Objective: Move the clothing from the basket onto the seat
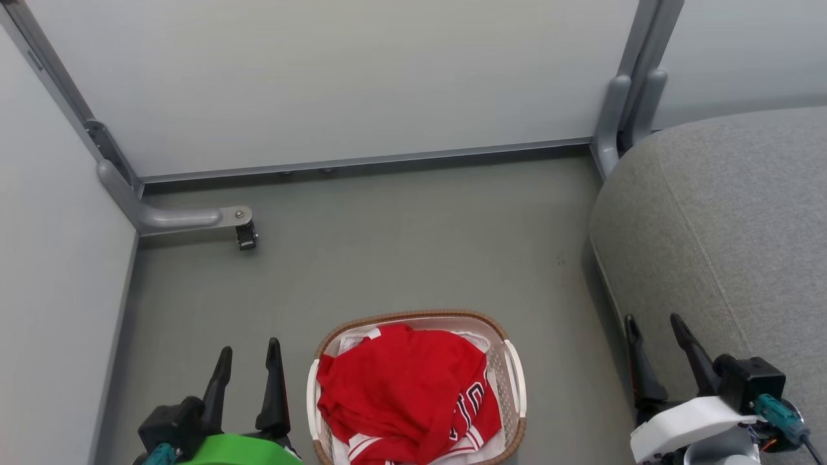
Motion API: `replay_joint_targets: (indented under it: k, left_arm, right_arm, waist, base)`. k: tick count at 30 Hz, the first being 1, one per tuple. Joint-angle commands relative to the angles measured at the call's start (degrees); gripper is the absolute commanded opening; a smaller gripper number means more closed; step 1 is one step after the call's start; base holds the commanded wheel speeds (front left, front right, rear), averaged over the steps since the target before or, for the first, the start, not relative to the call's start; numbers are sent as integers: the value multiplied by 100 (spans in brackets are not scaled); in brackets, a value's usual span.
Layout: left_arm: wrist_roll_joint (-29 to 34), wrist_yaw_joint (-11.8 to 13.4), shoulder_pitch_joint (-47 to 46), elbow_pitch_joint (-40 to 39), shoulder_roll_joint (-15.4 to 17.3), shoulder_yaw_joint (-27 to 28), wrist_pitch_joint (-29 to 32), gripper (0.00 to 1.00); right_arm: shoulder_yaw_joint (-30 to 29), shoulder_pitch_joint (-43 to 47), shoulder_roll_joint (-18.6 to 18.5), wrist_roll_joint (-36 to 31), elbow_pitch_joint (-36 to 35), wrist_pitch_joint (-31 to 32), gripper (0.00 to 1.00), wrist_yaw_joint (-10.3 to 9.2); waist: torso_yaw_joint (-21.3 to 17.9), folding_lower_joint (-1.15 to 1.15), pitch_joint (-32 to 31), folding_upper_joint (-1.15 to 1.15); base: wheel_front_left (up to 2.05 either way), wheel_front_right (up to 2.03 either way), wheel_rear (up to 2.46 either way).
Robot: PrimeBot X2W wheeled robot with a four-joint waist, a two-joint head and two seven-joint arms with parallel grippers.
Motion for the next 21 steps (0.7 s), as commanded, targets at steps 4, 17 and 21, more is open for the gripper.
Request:
replay_joint_targets:
  k: [4, 17, 21]
  left_arm:
    - [212, 46, 115, 14, 43, -22, -83, 100]
    - [535, 143, 175, 139, 45, -135, -217, 100]
    - [516, 157, 163, 174, 46, -143, -222, 100]
  right_arm:
    - [-9, 68, -35, -275, 5, -80, 100, 2]
    - [-29, 146, -42, -782, 19, -211, 100, 1]
    - [-66, 141, -42, -812, 33, -217, 100, 1]
  waist:
    - [27, 0, -13, 0]
    - [81, 0, -17, 0]
    - [85, 0, -15, 0]
  base:
    - [0, 0, 0]
    - [0, 0, 0]
    - [0, 0, 0]
